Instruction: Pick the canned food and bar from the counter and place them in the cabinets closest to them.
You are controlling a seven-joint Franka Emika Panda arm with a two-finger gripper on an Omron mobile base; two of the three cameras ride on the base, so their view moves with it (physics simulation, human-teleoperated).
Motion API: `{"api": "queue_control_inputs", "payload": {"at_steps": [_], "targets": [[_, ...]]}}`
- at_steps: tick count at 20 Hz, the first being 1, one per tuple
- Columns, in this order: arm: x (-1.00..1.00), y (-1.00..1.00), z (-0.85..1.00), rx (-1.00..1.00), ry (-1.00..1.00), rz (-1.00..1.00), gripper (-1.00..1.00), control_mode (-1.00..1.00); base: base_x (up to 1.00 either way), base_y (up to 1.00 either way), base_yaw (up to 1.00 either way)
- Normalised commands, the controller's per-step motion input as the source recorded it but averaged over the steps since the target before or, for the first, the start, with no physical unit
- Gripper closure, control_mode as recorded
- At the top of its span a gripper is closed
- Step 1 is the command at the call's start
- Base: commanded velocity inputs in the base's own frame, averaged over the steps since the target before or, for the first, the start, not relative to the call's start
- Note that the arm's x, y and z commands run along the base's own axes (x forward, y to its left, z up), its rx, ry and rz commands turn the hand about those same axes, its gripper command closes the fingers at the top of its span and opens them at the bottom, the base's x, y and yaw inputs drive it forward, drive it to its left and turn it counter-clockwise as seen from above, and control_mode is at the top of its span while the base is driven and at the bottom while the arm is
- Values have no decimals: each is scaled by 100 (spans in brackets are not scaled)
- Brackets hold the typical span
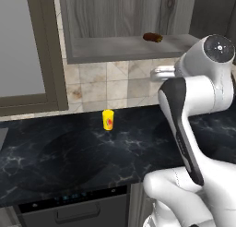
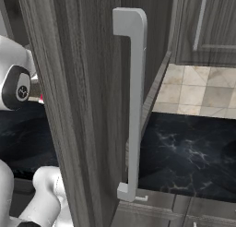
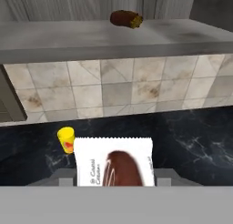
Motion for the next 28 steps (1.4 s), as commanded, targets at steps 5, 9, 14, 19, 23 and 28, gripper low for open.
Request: {"api": "queue_control_inputs", "payload": {"at_steps": [5, 9, 14, 19, 23, 28], "targets": [[-40, 4, 61, 0, -11, 0, 100, -100, 0, 0, 0], [-29, 3, 59, 0, -12, 0, 100, -100, 0, 0, 0], [-6, 0, 12, 0, -6, 0, 100, -100, 0, 0, 0], [6, 0, 0, 0, 0, 0, 100, -100, 0, 0, 0], [32, 0, 0, 0, 1, -6, 100, -100, 0, 0, 0], [39, 0, 0, 0, 1, -5, 100, -100, 0, 0, 0]]}}
